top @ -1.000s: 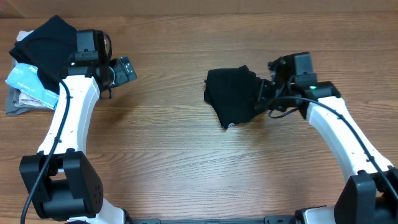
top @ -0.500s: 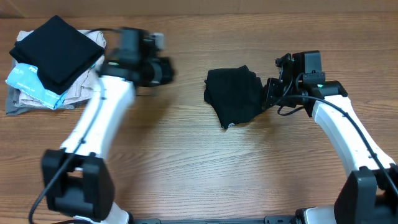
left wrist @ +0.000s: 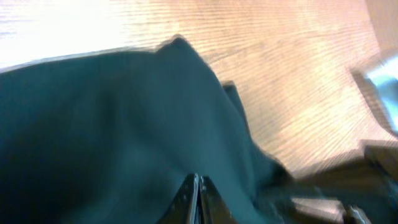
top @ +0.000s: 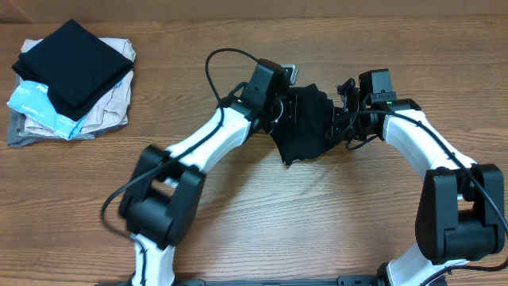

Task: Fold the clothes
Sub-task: 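Move the left gripper to the bundle's left side and grasp it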

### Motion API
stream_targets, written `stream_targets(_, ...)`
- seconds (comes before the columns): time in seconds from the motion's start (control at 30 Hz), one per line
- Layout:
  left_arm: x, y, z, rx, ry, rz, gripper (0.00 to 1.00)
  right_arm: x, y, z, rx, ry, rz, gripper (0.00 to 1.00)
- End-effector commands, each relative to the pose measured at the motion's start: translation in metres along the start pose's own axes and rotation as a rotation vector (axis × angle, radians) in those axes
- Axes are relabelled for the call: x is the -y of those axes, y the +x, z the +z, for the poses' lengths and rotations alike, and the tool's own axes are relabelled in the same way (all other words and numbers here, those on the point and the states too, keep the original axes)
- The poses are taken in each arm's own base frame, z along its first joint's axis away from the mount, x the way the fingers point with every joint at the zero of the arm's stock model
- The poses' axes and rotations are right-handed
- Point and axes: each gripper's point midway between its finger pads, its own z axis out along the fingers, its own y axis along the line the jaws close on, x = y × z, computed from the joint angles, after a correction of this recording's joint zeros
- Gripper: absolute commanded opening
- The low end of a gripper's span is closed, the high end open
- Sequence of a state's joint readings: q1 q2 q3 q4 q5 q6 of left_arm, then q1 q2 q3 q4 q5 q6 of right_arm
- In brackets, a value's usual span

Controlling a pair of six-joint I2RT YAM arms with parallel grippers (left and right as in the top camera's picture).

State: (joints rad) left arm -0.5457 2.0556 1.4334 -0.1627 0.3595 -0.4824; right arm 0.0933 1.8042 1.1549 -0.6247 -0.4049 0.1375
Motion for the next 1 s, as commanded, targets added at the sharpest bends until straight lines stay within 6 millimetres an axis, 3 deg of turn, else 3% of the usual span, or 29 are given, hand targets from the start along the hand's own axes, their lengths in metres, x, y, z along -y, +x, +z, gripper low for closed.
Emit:
stream_targets(0.0,-0.007,0.006,0.037,-0.001,0.083,-0.096,0.04,0.003,-0.006,-0.002,0.017,0.031,-0.019,0.04)
stream_targets(0.1,0.007,0.005,0.056,0.017,0.231,-0.108,0.04,0.004,-0.004,-0.002,0.01,0.033,-0.016,0.04)
stream_targets(0.2,0.011,-0.003,0.062,0.058,0.29,-0.105,0.04,0.005,-0.002,-0.002,0.004,0.034,-0.014,0.04)
stream_targets(0.33,0.016,-0.009,0.059,0.071,0.31,-0.092,0.04,0.006,0.0,-0.001,-0.003,0.039,-0.01,0.04)
stream_targets(0.43,0.032,-0.01,0.054,0.04,0.382,-0.069,0.04,0.006,0.0,-0.001,-0.002,0.039,-0.011,0.04)
stream_targets(0.67,0.053,-0.032,0.041,0.012,0.417,0.008,0.04,0.005,-0.003,-0.001,0.009,0.037,-0.015,0.04)
stream_targets(0.8,0.035,-0.033,0.047,0.003,0.296,-0.028,0.04,0.005,-0.003,-0.001,0.009,0.037,-0.015,0.04)
stream_targets(0.97,-0.004,-0.011,0.066,-0.04,0.14,-0.059,0.04,0.005,-0.002,-0.001,0.007,0.037,-0.014,0.04)
